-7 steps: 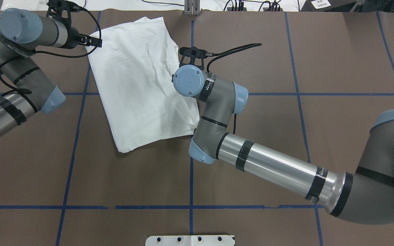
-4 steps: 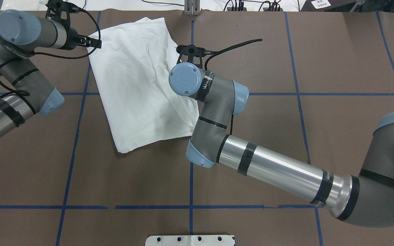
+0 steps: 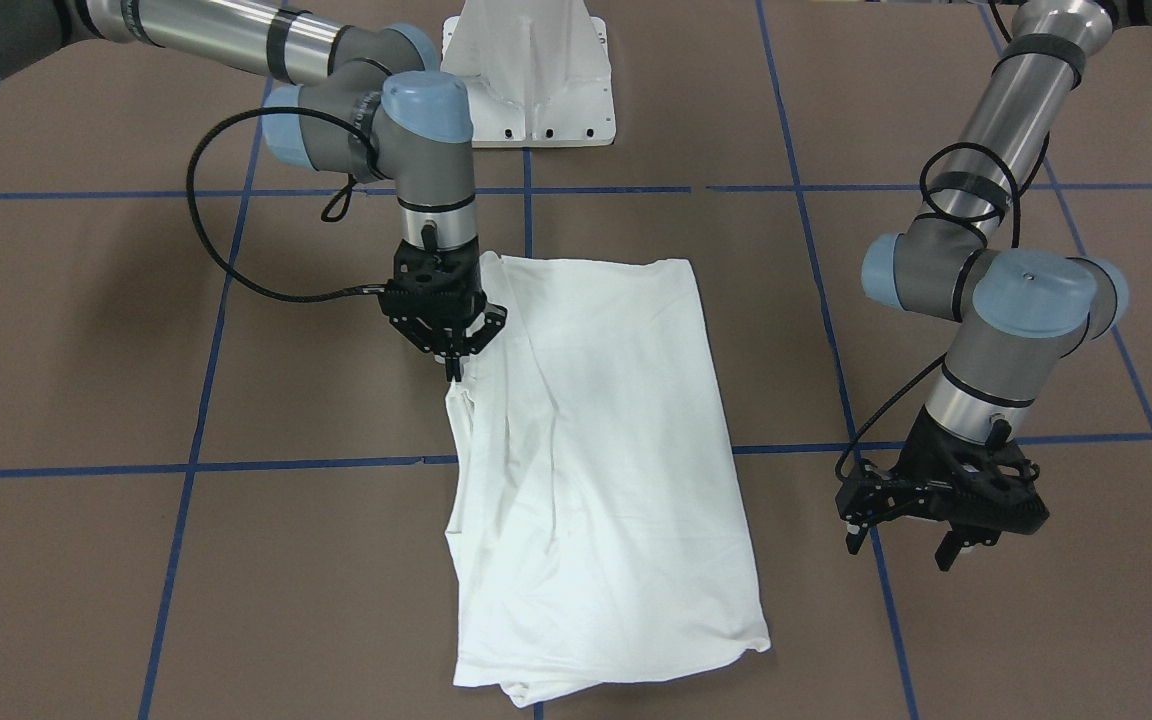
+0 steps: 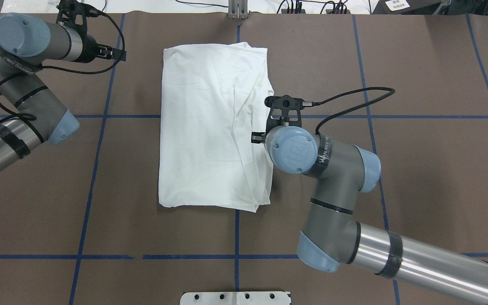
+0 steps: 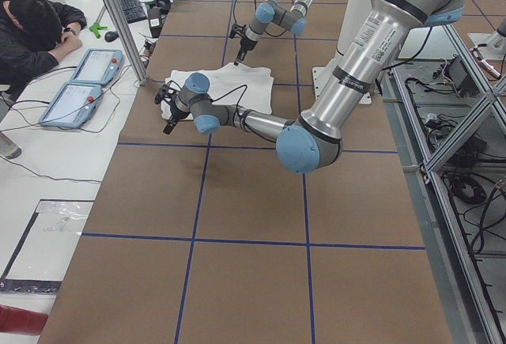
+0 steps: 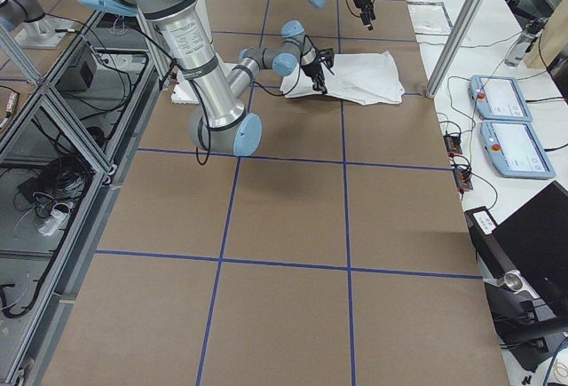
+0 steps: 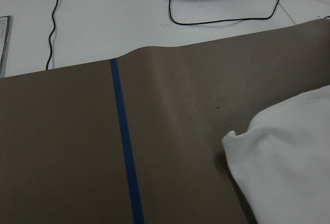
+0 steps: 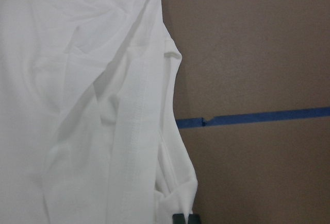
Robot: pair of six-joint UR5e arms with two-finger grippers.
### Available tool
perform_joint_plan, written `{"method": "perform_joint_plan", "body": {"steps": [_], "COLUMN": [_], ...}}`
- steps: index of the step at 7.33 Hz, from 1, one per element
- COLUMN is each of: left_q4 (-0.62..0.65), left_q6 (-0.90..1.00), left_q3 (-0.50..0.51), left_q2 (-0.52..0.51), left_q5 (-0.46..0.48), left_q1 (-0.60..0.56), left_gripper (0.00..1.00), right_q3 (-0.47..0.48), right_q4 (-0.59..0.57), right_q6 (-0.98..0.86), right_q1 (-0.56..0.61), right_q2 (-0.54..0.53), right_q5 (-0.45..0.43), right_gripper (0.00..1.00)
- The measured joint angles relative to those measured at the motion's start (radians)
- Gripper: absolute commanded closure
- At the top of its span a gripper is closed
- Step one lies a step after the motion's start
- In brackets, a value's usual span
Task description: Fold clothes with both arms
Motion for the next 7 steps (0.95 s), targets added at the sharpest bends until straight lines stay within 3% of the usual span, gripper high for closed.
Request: {"method": "perform_joint_plan", "body": {"steps": [2, 4, 6, 7], "left_q4": [0.000, -0.001, 0.000, 0.000], "left_q6": [0.000, 0.000, 0.000, 0.000], "left_q3": [-0.001, -0.003, -0.005, -0.008], "left_q2": [0.000, 0.000, 0.000, 0.002], "left_q5": [0.000, -0.001, -0.001, -0.001], "left_q1": [0.001, 0.002, 0.004, 0.004], "left_gripper": [0.00, 0.00, 0.00, 0.00], "right_q3": [0.073, 0.065, -0.058, -0.145], "right_q4": [-0.002, -0.015, -0.073, -0.085], "right_q6": [0.001, -0.008, -0.012, -0.014], "right_q1": [-0.025, -0.024, -0.002, 0.004], "right_q2": [-0.065, -0.028, 0.128, 0.202], "right_q5": [-0.025, -0.031, -0.030, -0.030], "right_gripper": [0.00, 0.00, 0.04, 0.16]}}
